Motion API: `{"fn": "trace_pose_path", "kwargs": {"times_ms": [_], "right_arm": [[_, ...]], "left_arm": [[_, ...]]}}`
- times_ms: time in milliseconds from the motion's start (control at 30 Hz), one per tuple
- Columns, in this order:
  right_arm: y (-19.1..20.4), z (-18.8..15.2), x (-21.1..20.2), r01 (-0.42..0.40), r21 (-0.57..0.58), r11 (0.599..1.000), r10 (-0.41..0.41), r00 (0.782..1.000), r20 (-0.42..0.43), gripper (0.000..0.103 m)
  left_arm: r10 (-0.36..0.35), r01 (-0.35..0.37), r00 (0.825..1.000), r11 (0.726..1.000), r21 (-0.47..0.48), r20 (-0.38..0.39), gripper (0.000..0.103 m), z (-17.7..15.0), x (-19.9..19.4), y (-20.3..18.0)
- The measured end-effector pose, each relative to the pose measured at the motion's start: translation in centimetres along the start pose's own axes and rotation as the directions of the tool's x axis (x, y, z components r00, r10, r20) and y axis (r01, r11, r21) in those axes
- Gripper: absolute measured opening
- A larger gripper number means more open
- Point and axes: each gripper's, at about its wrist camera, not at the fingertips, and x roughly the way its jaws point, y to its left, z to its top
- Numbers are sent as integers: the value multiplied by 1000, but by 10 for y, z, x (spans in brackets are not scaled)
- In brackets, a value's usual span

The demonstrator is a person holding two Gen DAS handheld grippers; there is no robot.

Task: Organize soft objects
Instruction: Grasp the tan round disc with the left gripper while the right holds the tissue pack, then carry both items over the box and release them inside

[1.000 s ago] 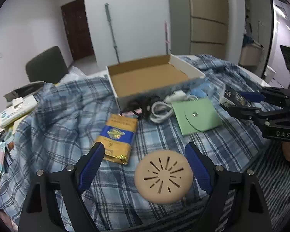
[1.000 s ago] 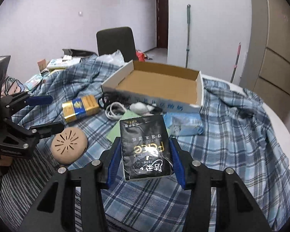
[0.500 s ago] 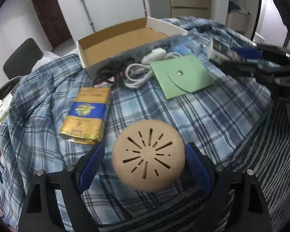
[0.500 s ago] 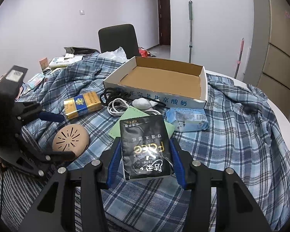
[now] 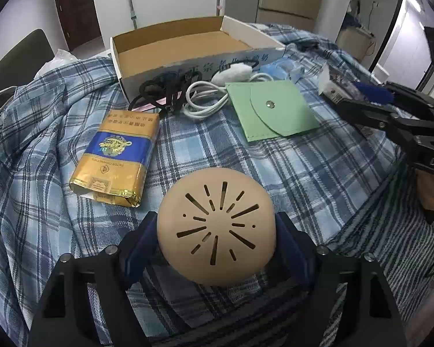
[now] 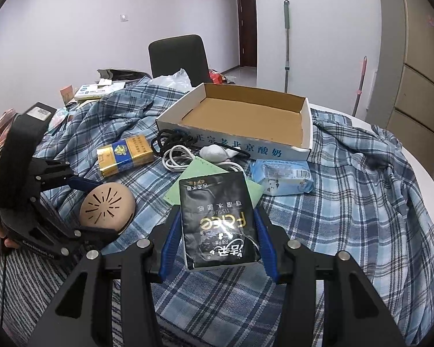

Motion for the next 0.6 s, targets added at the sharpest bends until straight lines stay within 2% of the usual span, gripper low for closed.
{"fn": "trace_pose_path", "kwargs": {"times_ms": [467, 600], "right_arm": [[0, 0, 2, -6, -6, 1000, 6, 1000, -12, 48], [1, 0, 3, -6, -6, 1000, 6, 1000, -11, 48]], "left_arm": [[64, -61, 997, 996, 67, -41, 88, 0, 8, -12], [52, -50, 998, 997, 51, -45, 88, 0, 8, -13]]}}
